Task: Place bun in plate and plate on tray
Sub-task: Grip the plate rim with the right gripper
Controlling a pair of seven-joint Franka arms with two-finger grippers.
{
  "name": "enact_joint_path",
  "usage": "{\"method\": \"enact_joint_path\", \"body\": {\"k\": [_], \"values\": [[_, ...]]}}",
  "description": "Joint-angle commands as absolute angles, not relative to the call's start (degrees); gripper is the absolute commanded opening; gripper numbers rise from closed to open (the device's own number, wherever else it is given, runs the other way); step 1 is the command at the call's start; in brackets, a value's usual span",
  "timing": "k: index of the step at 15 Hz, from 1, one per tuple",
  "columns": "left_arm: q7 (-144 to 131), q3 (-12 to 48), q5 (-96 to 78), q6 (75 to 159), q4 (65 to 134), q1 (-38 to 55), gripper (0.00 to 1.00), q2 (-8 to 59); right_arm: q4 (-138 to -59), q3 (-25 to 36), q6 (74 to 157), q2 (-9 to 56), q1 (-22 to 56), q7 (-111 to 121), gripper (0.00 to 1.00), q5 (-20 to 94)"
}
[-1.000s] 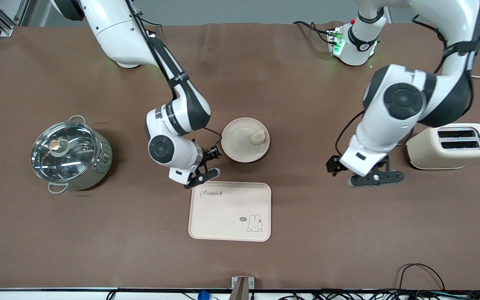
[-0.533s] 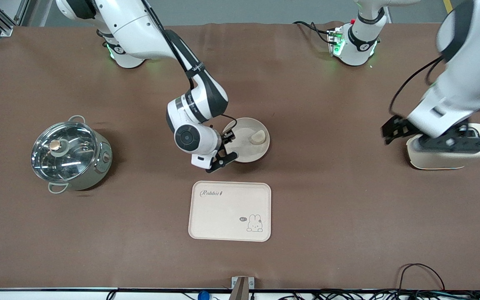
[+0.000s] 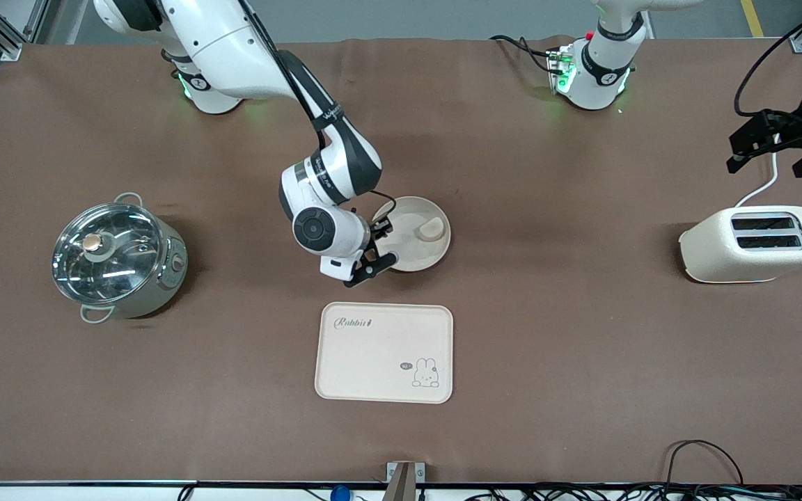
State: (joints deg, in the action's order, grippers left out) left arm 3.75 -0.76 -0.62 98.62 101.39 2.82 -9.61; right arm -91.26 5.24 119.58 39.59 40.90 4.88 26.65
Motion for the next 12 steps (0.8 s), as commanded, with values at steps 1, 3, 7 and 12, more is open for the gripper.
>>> {"method": "enact_joint_path", "body": {"k": [1,3,7,12], "values": [[3.0,-0.3,-1.2,99.5,97.0,3.3,1.0,-5.8,-92.0,4.8,121.1,40.4,40.3,5.1,0.57,27.9],[2.8,-0.2,-1.2,96.8,92.0,3.3,1.0,-2.5,-91.8,4.8,121.4,41.3,40.2,4.5,0.48,28.3],[2.7,-0.2,-1.1,95.6,88.7,3.1,1.0,-0.6,-91.9,4.8,121.5,41.8,39.8,4.6,0.44,29.0],[3.0,-0.4,-1.4,94.6,88.6,2.1,1.0,-0.5,-91.9,4.8,122.1,42.3,40.4,4.6,0.24,29.4]]}}
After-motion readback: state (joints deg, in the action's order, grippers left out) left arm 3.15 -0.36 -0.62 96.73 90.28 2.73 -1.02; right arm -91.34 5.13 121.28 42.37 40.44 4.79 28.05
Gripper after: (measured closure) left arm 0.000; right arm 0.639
